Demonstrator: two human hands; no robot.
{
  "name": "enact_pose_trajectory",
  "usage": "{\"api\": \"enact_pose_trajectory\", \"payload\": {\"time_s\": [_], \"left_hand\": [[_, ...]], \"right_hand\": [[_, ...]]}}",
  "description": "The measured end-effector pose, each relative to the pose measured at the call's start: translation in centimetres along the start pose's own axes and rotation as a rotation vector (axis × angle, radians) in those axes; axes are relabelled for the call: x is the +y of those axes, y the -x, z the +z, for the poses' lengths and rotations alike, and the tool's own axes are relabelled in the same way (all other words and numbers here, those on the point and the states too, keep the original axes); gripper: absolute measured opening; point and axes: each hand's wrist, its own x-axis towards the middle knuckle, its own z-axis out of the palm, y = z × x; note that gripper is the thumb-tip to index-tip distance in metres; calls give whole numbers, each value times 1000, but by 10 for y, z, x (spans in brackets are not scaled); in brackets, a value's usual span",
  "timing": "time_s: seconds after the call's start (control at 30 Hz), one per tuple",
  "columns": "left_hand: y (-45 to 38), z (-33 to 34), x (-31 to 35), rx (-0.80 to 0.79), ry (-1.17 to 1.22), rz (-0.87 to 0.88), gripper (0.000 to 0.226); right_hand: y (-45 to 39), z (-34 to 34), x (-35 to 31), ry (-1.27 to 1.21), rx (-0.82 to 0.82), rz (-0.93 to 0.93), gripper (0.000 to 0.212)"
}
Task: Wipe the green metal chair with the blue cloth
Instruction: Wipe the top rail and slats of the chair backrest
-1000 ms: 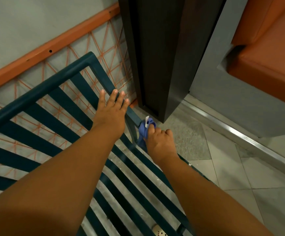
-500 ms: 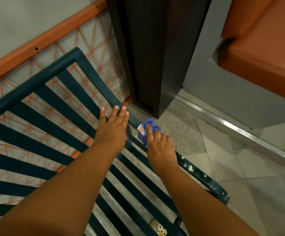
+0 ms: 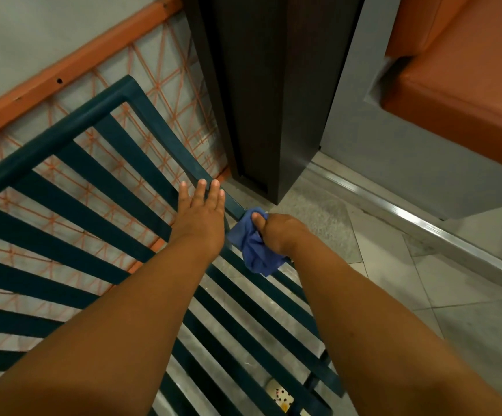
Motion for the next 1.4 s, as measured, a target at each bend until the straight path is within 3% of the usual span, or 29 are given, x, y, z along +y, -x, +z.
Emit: {"api": "enact_pose_trajectory", "payload": {"time_s": [0.07, 0.2, 0.27, 0.33, 0.4, 0.47, 0.6, 0.67, 0.73, 0.83, 0.93, 1.03, 1.17, 1.3, 1.4], "left_hand": [[1, -2, 2, -19, 3, -12, 78], [5, -9, 5, -42, 14, -19, 78], [6, -9, 4, -41, 46, -18, 77], [7, -9, 4, -44, 68, -13, 77], [6, -8, 5, -43, 66, -9, 77], [6, -7, 6, -32, 77, -11, 75], [6, -6, 7, -24, 101, -11, 72], [5, -5, 7, -30, 107, -6, 72], [5, -5, 8, -33, 120, -6, 73], [5, -3, 9, -53, 156, -22, 79], [6, 1, 16, -54, 248, -12, 86], [11, 5, 38, 14, 288, 55, 86], [14, 14, 60, -30, 348, 80, 86], [13, 14, 61, -58, 329, 76, 91], [11, 9, 60, -84, 294, 73, 98]], "right_hand": [[5, 9, -7, 118, 80, -35, 37], [40, 47, 6, 445, 413, -122, 66], [51, 54, 17, 509, 497, -93, 56], [45, 47, 23, 498, 474, -77, 34], [35, 32, 22, 443, 315, -87, 31], [28, 20, 22, 366, 153, -90, 39], [23, 7, 37, -217, -40, -41, 64], [19, 5, 38, -336, -67, 4, 65], [18, 5, 35, -293, -33, 15, 64], [25, 15, 27, 85, 171, -62, 53], [47, 40, 19, 433, 317, -186, 73], [67, 57, 29, 417, 378, -231, 80], [68, 50, 43, 252, 372, -72, 71], [42, 17, 30, 34, 96, 105, 62], [36, 16, 21, 201, 109, 106, 53]]}}
